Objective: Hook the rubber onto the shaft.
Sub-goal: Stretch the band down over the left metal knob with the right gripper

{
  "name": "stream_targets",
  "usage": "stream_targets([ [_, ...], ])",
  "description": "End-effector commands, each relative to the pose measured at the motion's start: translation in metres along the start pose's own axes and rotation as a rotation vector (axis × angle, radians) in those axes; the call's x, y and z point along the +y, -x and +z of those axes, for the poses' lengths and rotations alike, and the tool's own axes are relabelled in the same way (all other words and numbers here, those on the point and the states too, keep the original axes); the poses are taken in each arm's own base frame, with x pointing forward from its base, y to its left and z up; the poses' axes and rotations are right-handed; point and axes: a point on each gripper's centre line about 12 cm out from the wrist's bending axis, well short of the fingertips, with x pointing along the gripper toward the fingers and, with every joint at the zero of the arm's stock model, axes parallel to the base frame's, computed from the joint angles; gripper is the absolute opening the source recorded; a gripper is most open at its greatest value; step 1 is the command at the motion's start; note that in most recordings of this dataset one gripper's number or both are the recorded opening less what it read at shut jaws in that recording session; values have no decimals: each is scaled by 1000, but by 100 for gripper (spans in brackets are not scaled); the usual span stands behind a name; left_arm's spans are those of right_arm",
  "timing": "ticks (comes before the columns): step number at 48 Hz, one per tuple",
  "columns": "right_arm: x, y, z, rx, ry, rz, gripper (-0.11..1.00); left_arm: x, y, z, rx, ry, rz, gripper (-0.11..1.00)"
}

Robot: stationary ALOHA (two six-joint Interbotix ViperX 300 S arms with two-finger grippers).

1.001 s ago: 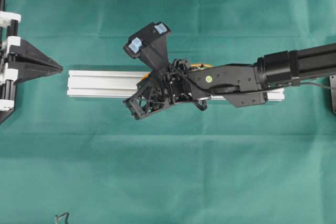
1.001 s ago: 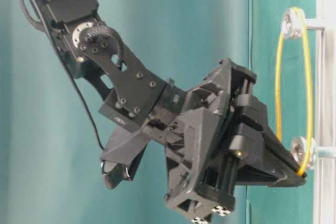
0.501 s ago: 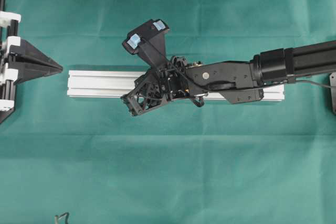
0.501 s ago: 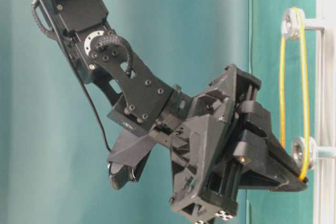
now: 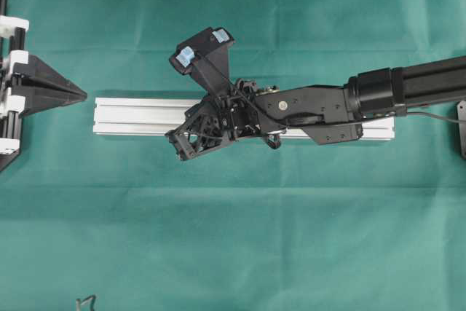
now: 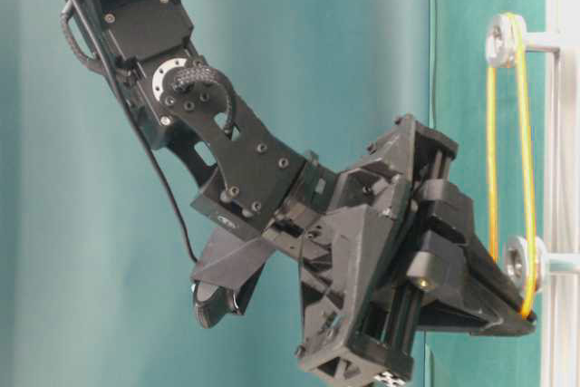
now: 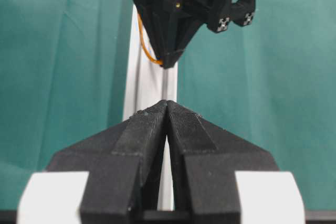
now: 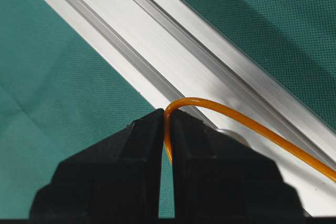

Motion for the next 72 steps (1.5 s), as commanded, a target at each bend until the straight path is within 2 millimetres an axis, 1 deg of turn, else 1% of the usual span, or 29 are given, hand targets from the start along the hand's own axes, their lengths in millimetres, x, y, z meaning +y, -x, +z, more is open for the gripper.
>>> stream_targets([
  [1, 3, 3, 1, -2, -8, 13, 7, 0, 3, 12, -29, -3, 1, 0],
  [18, 5, 4, -14, 22, 4, 11, 7, 0, 3, 12, -29, 0, 1, 0],
  [42, 8, 7, -24, 41, 13, 3, 7, 0, 3, 12, -29, 0, -1, 0],
  [61, 5, 21, -25, 43, 22, -16, 7, 0, 3, 10, -15, 21, -1, 0],
  [72, -3, 30, -27, 47, 23, -25, 7, 0, 3, 10, -15, 20, -1, 0],
])
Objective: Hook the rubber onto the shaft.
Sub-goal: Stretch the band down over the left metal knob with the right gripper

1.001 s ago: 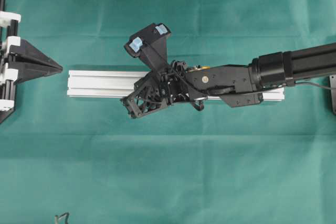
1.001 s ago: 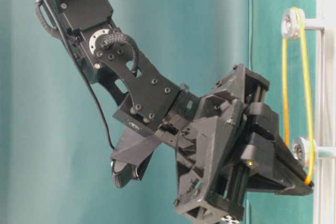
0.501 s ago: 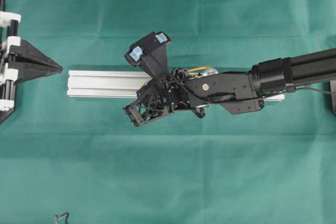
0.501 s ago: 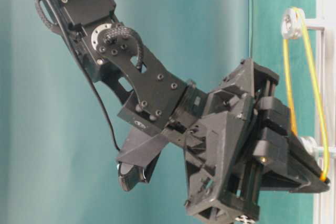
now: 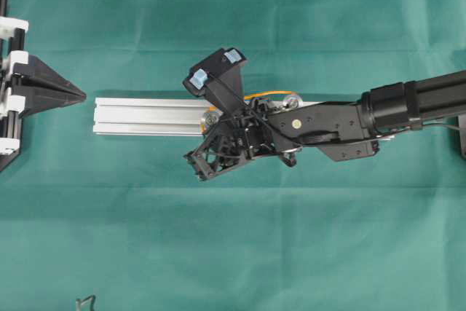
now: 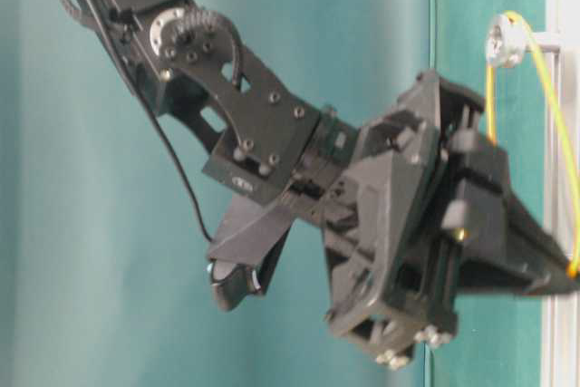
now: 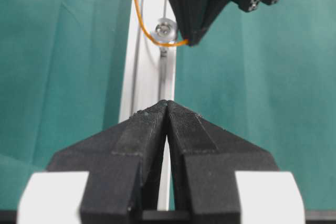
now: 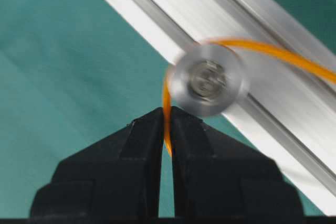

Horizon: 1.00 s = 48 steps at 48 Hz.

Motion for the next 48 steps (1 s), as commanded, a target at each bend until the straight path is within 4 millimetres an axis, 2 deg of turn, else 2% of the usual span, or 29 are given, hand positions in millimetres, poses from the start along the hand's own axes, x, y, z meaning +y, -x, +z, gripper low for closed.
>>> stream_targets([
  [1, 8, 21, 6, -18, -5, 42, 7, -1, 3, 11, -26, -3, -3, 0],
  [21, -2, 35, 5, -20, -4, 40, 7, 0, 3, 11, -26, -2, -1, 0],
  [36, -10, 36, 2, -12, 5, 7, 7, 0, 3, 11, -26, -2, -1, 0],
  [48, -10, 37, 2, -14, 12, 10, 7, -1, 3, 11, -26, -3, -3, 0],
])
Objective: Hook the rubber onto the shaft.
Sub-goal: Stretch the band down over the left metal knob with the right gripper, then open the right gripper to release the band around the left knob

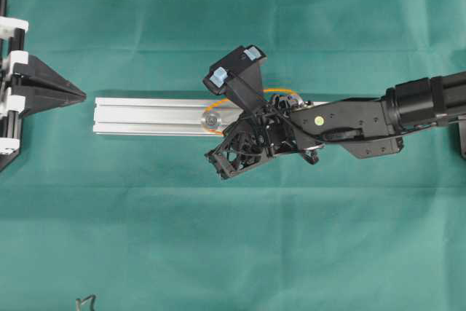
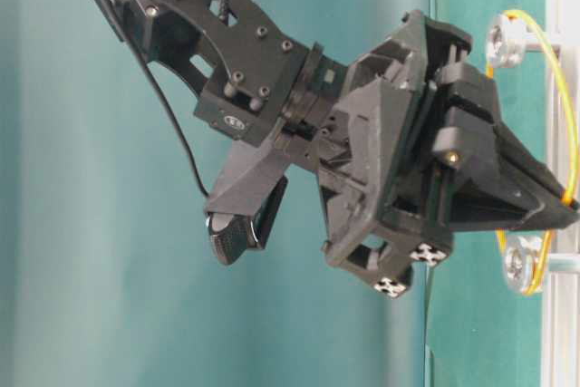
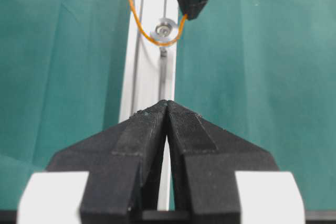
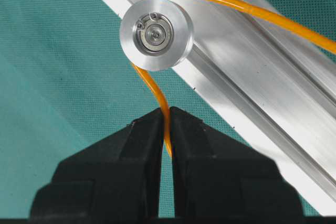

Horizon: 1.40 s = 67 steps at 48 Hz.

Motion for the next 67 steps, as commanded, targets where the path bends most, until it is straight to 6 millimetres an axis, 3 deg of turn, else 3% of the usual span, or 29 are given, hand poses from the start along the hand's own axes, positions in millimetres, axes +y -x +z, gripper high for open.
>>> stream_targets([
  [1, 9, 20, 9, -26, -6, 48, 7, -1, 3, 12, -29, -3, -3, 0],
  [26, 9, 20, 10, -31, 3, 50, 10, 0, 3, 12, -29, -3, -1, 0],
  [29, 10, 20, 10, -32, 3, 52, 20, -1, 3, 12, -31, -2, -3, 0],
  [37, 10, 21, 10, -33, 4, 53, 72, 0, 3, 12, -31, -3, -1, 0],
  [42, 10, 21, 11, -38, 10, 50, 95, -1, 3, 12, -31, -2, -3, 0],
  [67, 12, 27, 13, -44, 9, 61, 93, 0, 3, 12, -31, -3, -1, 0],
])
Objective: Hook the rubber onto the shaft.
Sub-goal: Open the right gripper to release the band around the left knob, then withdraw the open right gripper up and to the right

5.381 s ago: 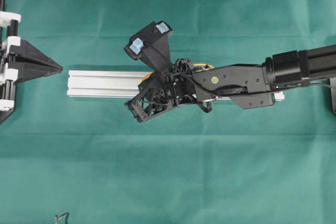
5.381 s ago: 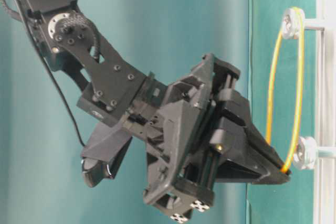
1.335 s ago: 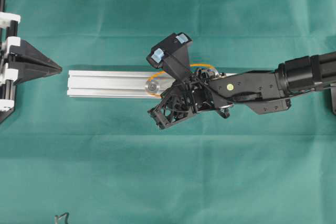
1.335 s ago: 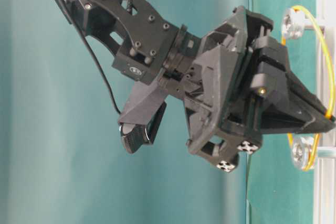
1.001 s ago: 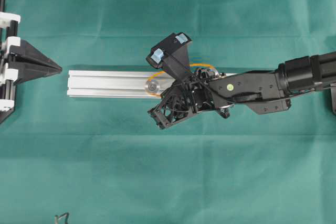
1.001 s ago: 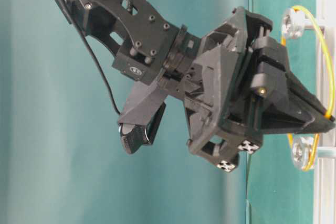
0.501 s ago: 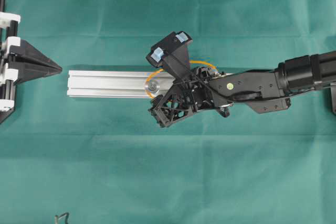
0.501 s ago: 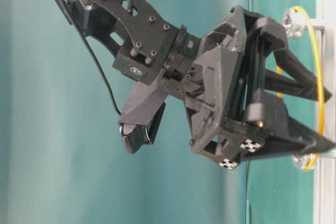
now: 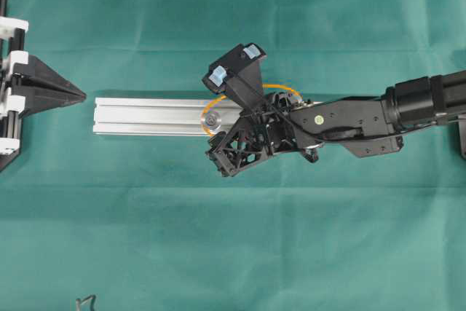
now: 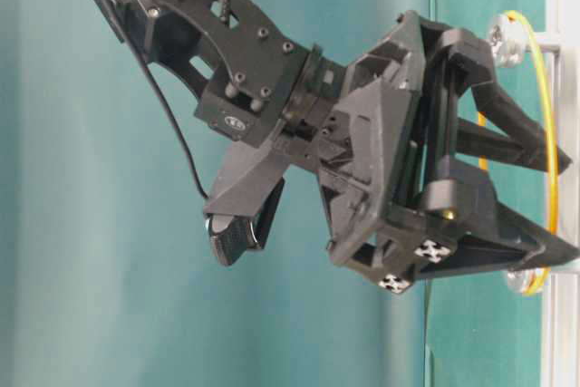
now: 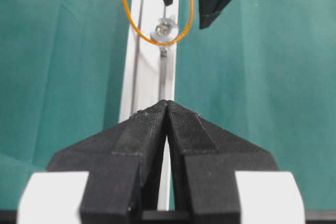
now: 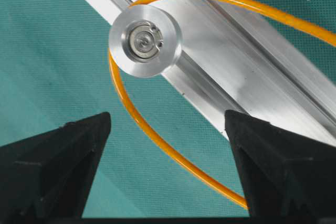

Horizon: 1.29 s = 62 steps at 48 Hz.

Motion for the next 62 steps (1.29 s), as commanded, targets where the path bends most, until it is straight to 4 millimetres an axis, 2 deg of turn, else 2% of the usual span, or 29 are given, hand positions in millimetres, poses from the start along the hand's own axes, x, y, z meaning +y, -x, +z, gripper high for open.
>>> stream_targets([
  [1, 13, 27, 11, -33, -6, 67, 93, 0, 3, 13, -31, -5, -1, 0],
  [16, 22, 63, 21, -68, 4, 123, 92, 0, 3, 13, -31, -5, -1, 0],
  [39, 22, 114, 33, -113, -6, 155, 92, -1, 3, 13, -31, -5, -2, 0],
  [46, 22, 123, 35, -121, -8, 161, 92, 0, 3, 13, -32, -5, -1, 0],
  [62, 21, 123, 37, -128, -2, 159, 92, -1, 3, 13, -31, -5, -2, 0],
])
